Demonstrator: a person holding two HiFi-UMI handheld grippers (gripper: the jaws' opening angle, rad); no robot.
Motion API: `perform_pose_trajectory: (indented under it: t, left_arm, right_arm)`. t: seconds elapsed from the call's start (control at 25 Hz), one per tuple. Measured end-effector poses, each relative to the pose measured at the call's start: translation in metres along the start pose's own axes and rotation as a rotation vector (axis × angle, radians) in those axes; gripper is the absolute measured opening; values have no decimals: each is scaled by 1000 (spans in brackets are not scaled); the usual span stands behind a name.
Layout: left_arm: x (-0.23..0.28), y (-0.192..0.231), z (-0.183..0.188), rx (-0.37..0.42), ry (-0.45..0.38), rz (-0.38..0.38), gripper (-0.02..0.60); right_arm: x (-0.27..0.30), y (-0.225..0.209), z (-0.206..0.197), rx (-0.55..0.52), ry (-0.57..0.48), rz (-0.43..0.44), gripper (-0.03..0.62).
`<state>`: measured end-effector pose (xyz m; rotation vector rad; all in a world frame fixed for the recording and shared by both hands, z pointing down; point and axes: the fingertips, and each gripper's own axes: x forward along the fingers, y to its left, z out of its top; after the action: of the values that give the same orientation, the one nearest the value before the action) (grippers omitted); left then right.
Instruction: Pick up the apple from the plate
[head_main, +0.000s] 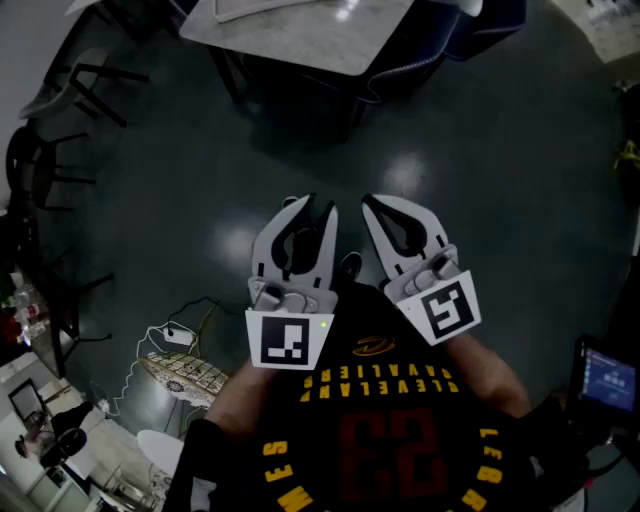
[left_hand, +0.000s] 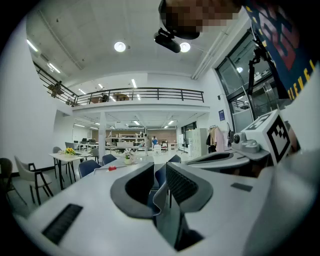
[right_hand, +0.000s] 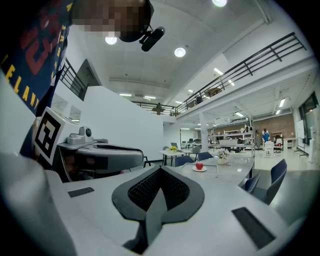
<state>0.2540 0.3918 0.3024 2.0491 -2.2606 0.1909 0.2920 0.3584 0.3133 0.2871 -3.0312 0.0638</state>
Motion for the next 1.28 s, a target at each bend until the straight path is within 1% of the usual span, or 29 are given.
perform_pose_trajectory:
  t: [0.28,0.44,0.56,0.68,0.88,1.0,1.08,1.16,1.28]
  left_arm:
    - [2,-4,-1,51,10,-23,77]
    - [3,-2,1,32,-4,-17,77]
    - [5,-2,0,38,7,-28,77]
    - [14,6,0,24,12,-31,77]
    - [44,38,-3,36,18,-42,77]
    - [59,61,-2,23,19,-45,77]
    - [70,77,-2,31,23,-51,77]
    - [80,96,-2,40,27,-50,77]
    - [94,132,7,47,20,-42,77]
  right_arm:
    - [3,-1,-1,3,-3,-1,5]
    - [2,-1,3,16,-30,-10,5]
    - [4,-4,2,13,-15,-24,6]
    - [15,-12,5,24,-11,-35,6]
    - [53,-33,0,38,11,-46,6]
    - [79,-41,-1,50,20,-52,6]
    - [97,-47,-4,62,25,-55,6]
    - [118,-55,-5,67,31,-56,6]
    - [156,-62,6,60,23,-58,6]
